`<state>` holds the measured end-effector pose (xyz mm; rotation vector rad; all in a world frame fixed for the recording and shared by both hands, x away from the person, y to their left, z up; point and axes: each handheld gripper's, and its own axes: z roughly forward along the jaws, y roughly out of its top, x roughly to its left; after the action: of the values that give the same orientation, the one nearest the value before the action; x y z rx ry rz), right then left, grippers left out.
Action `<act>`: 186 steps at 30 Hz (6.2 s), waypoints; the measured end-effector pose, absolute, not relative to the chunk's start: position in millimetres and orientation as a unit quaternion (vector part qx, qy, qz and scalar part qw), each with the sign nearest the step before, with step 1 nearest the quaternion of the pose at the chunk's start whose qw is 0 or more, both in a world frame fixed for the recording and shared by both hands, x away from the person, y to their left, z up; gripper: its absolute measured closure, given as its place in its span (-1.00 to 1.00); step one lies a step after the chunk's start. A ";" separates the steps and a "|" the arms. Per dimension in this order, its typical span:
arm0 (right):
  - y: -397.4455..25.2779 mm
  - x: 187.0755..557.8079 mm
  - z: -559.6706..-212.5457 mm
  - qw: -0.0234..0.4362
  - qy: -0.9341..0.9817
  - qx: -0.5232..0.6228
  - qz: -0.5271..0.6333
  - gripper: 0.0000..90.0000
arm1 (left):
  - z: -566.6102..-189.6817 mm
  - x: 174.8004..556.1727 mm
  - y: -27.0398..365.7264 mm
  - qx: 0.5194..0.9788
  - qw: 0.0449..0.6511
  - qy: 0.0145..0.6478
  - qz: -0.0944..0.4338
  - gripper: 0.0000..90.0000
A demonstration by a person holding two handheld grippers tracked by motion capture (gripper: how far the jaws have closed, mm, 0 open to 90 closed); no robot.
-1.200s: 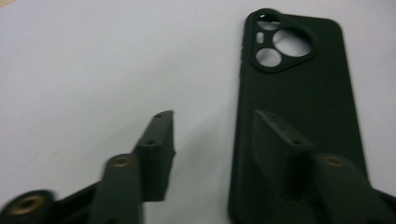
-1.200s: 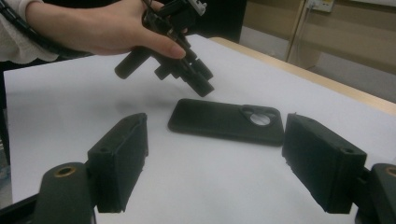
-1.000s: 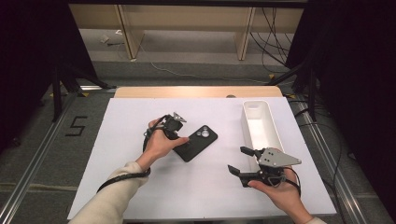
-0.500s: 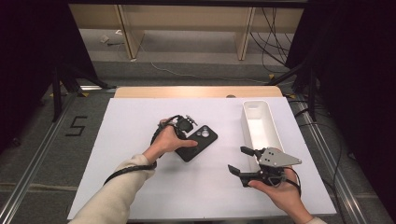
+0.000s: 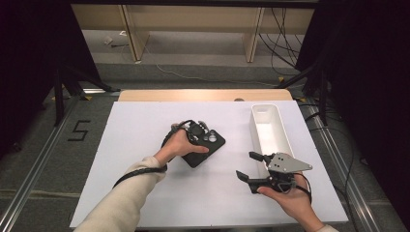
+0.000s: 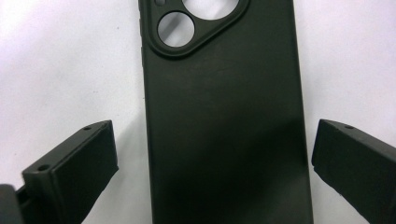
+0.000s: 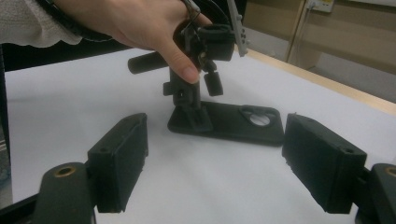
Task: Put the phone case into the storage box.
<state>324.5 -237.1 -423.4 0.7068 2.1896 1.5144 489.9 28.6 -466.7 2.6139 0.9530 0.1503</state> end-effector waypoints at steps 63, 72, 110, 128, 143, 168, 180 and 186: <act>-236.4 324.2 -424.3 0.190 0.782 0.250 0.539 -0.48 | -468.8 498.9 11.0 0.937 0.106 0.330 0.030 -0.82; -236.4 324.1 -424.5 0.190 0.781 0.249 0.539 -0.48 | -468.2 498.4 9.6 0.936 0.103 0.335 0.029 -0.76; -236.1 324.0 -424.4 0.191 0.782 0.249 0.539 -0.48 | -467.1 491.2 13.8 0.928 0.122 0.351 0.039 -0.66; -236.2 324.3 -424.7 0.192 0.781 0.251 0.538 -0.48 | -462.5 478.7 23.8 0.912 0.194 0.356 0.065 -0.66; -235.8 324.4 -424.8 0.194 0.781 0.251 0.538 -0.49 | -453.7 465.8 48.7 0.870 0.312 0.366 0.111 -0.66; -237.2 325.3 -424.9 0.198 0.776 0.257 0.541 -0.49 | -433.3 427.7 94.7 0.781 0.469 0.386 0.144 -0.66; -236.8 325.0 -424.7 0.198 0.776 0.257 0.541 -0.49 | -428.6 406.8 105.8 0.765 0.495 0.380 0.162 -0.66; -236.7 325.2 -425.1 0.198 0.776 0.257 0.541 -0.49 | -428.9 398.4 110.2 0.765 0.495 0.376 0.170 -0.66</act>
<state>325.2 -236.7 -425.1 0.7198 2.1701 1.5143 398.4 110.2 -428.9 1.8547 0.9106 0.4119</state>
